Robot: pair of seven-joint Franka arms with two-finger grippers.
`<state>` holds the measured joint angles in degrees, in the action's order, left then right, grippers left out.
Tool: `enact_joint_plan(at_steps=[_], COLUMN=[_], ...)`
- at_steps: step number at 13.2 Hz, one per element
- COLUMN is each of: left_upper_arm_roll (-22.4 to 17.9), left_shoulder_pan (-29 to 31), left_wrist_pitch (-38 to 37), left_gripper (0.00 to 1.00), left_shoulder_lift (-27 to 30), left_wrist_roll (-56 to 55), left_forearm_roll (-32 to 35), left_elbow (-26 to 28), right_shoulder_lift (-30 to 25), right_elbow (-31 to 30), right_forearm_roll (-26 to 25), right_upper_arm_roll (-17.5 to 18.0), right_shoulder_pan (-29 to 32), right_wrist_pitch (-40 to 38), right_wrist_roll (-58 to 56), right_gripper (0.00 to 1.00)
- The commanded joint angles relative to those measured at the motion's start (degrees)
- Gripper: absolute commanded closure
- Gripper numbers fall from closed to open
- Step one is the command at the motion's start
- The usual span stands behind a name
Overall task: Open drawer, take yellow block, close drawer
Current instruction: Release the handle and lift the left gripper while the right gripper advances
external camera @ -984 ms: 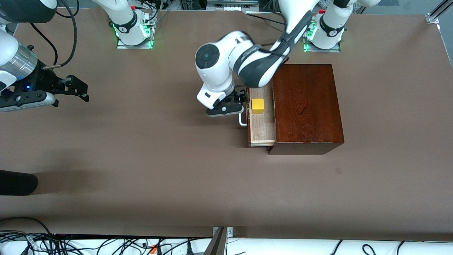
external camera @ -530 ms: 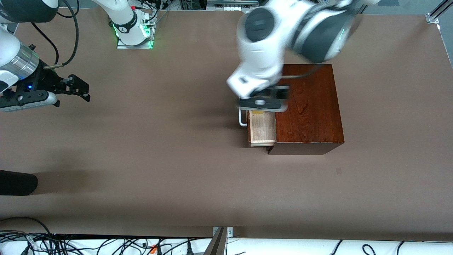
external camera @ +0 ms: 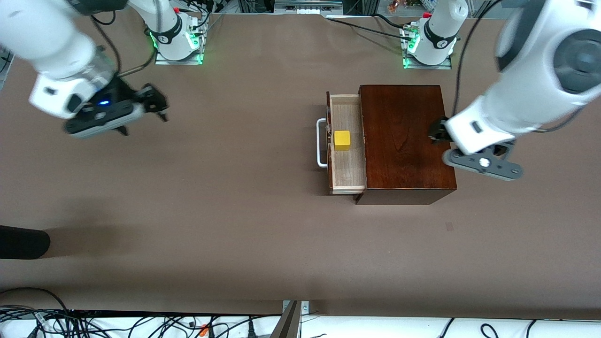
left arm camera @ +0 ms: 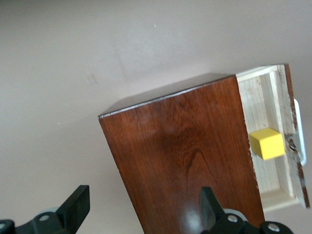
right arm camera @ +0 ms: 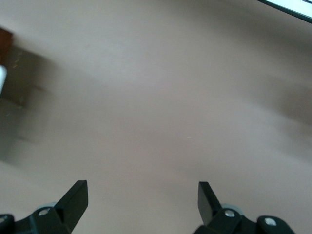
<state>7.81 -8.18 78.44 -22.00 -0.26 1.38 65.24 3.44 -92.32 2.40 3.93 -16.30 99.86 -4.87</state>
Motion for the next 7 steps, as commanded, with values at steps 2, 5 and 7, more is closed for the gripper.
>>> enact_joint_plan(at_steps=[2,5,7], left_upper_arm_roll=[-1.74,-3.05,-4.55], left_shoulder_pan=[3.26,3.35,4.05], left_wrist_pitch=[9.93,23.4,23.17], left_gripper=[0.0,0.0,0.0], left_shoulder_lift=[15.8,22.78,22.97], left_wrist_roll=[1.24,-3.68,-3.08], left_forearm_roll=[-3.76,-3.05,-2.97], left_elbow=[22.93,34.31,35.04], right_shoulder_lift=[5.69,12.09,20.16], right_elbow=[1.53,3.01,9.93], right_forearm_roll=[-1.77,-4.06,-5.02], right_upper_arm_roll=[6.87,6.96,6.88], right_shoulder_pan=[-6.09,-13.82,-18.92], right_wrist_pitch=[5.58,14.29,16.68], right_wrist_roll=[-0.14,-1.1,-7.22], right_gripper=[0.0,0.0,0.0])
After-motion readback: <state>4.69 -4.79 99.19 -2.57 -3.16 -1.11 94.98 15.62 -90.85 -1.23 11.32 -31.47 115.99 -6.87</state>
